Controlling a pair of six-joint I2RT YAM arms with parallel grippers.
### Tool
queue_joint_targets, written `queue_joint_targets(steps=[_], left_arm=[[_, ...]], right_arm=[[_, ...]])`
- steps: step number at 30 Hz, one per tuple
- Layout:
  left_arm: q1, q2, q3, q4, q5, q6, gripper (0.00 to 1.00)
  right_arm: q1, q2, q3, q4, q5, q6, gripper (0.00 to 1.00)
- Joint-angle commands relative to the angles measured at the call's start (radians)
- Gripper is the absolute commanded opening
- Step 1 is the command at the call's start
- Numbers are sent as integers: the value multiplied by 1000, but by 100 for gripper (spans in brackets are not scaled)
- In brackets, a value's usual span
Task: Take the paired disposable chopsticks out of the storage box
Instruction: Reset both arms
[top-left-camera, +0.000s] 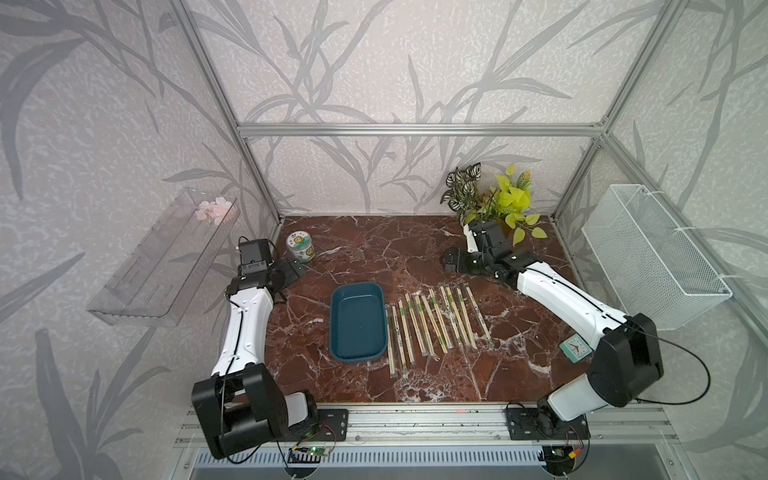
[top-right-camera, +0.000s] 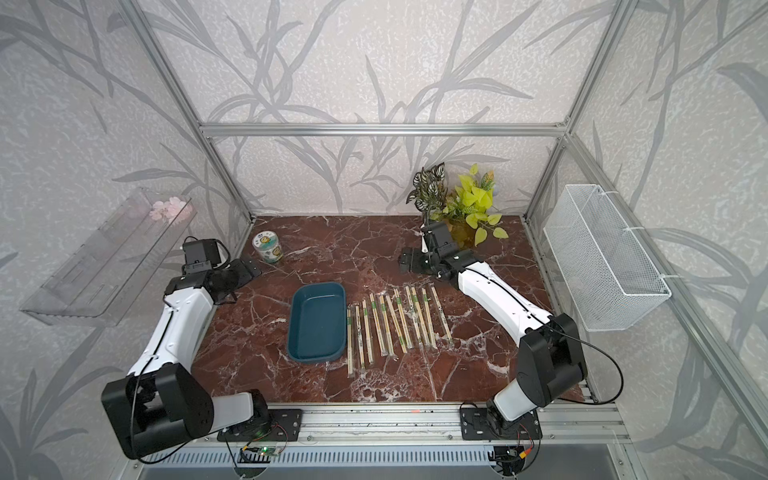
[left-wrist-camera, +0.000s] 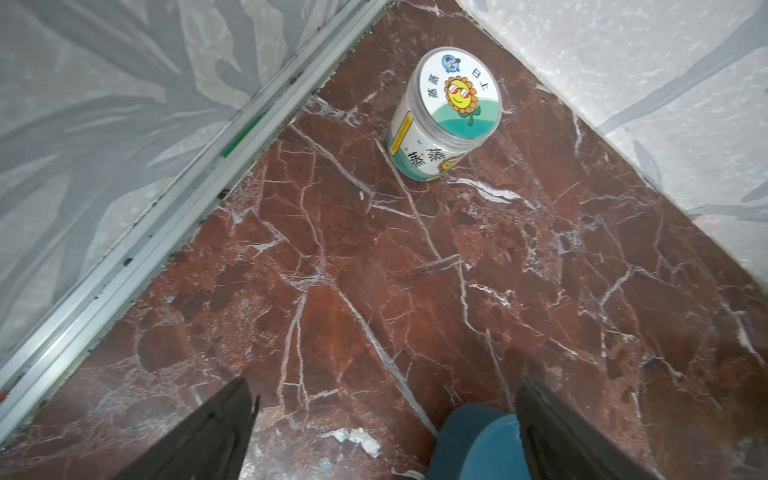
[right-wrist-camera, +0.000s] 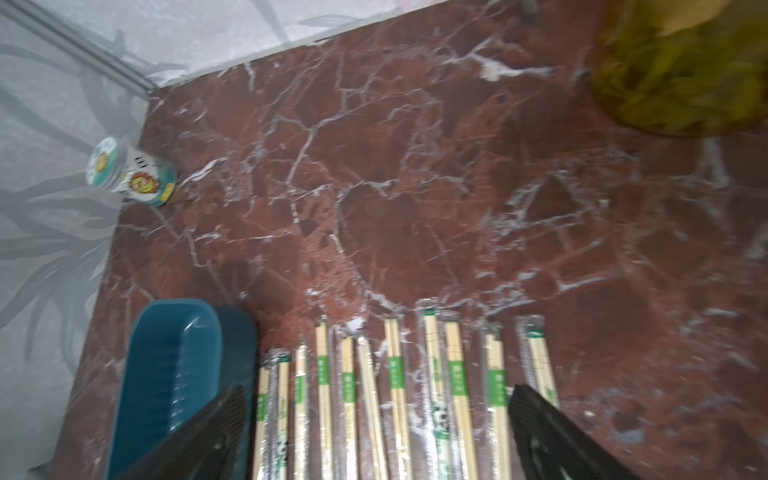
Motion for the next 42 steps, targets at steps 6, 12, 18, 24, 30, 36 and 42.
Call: queue_joint_targets(steps=[6, 12, 18, 24, 30, 36, 42], left_arm=[[-131, -286, -443, 607, -165, 215, 99], [-218, -274, -612, 813, -188, 221, 99], [-269, -90, -664, 1039, -234, 278, 99], [-277, 11, -648, 1127, -242, 297, 99], [-279, 126, -618, 1233, -153, 316, 99], [-285, 254, -617, 1343, -130, 340, 99], [-284, 277, -586, 1318, -203, 300, 99]], right_arm=[[-124, -207, -404, 535, 288, -289, 99], [-271, -218, -597, 651, 250, -313, 99], [-311, -155, -655, 777, 267, -409, 99], [-316, -135, -763, 953, 257, -464, 99], [-348, 2, -849, 1299, 147, -517, 99], [-351, 63, -840, 1362, 91, -542, 99], [-351, 66, -830, 1348, 92, -545, 99]])
